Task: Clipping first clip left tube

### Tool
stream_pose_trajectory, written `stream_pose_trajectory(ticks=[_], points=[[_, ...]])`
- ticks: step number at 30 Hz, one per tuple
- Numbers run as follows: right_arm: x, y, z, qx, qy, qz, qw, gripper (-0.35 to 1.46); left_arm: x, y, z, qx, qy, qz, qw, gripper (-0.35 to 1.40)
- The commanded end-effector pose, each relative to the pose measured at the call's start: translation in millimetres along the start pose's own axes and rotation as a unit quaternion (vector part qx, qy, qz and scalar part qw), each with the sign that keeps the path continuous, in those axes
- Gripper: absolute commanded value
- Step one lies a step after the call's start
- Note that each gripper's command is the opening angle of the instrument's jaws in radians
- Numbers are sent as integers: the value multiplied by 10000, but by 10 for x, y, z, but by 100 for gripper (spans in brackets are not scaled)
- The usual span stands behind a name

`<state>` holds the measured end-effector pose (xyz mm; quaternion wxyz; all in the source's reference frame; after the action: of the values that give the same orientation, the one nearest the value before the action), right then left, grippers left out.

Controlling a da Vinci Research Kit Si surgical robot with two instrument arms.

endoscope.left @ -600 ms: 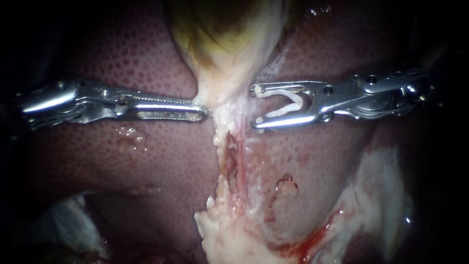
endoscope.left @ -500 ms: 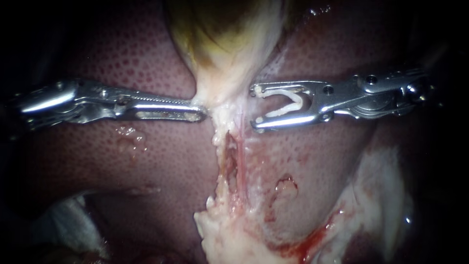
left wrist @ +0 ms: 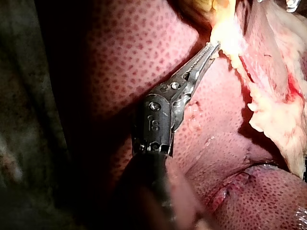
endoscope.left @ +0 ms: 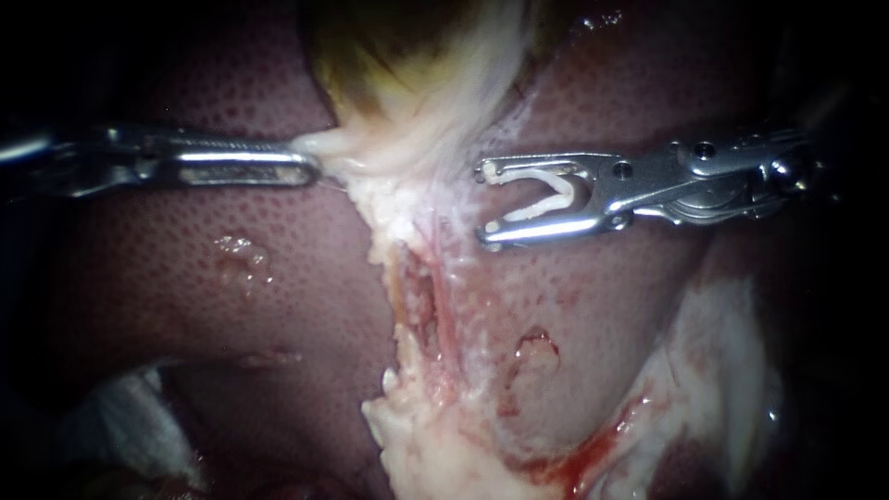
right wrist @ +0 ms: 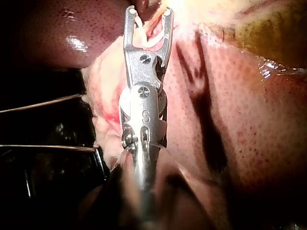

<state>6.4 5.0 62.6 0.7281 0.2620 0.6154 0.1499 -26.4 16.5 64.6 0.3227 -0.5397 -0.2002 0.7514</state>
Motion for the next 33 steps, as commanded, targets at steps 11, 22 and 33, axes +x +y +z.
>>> stream_pose_trajectory(ticks=[11,22,33], points=[[-13,-2,11,44,14,-47,10000,37,5,9,-3,74,79,72,9999,-35],[-84,-6,69,254,-218,-33,9994,36,6,9,-6,68,78,70,9999,-35],[-160,-9,115,434,-483,235,9976,36,7,11,-8,68,77,65,9999,-35]])
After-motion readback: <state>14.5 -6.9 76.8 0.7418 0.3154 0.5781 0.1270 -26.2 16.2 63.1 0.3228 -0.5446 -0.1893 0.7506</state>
